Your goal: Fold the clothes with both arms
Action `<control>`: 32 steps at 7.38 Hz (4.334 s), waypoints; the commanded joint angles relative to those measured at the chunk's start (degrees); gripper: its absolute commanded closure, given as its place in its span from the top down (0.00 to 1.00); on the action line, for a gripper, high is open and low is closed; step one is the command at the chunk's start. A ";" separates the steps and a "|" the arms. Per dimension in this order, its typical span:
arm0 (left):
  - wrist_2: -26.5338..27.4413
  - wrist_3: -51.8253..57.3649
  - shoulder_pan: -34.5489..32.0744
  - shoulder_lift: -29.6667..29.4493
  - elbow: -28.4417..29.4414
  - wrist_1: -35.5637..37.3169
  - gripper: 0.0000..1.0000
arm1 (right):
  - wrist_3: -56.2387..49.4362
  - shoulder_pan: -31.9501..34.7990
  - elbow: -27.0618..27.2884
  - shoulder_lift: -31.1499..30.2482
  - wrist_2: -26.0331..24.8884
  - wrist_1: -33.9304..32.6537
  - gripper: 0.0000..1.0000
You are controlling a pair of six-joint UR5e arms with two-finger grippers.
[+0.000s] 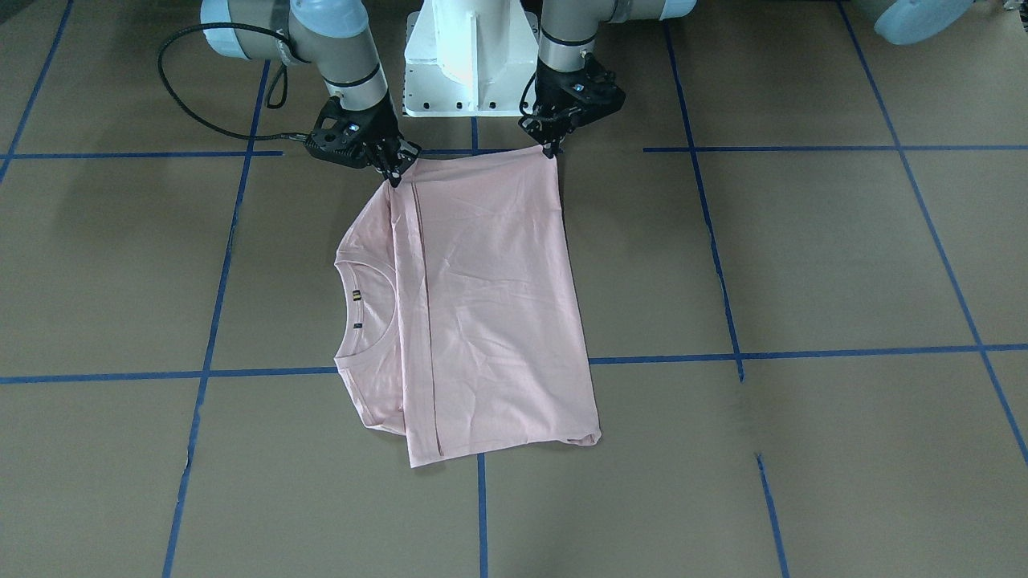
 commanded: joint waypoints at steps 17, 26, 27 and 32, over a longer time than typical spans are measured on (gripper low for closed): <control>-2.52 11.86 -25.15 -11.91 29.62 -23.98 0.00 | -3.94 23.14 -39.81 22.07 6.59 20.05 0.00; -14.54 30.03 -36.13 -13.52 37.78 -31.23 1.00 | -20.86 34.56 -50.45 29.76 10.09 19.86 1.00; -17.17 36.26 -39.64 -10.02 34.62 -31.14 1.00 | -28.39 39.03 -48.45 28.79 14.73 15.14 1.00; -30.38 82.71 -64.42 12.56 24.14 -30.44 1.00 | -86.39 57.14 -21.92 5.62 22.38 -16.24 1.00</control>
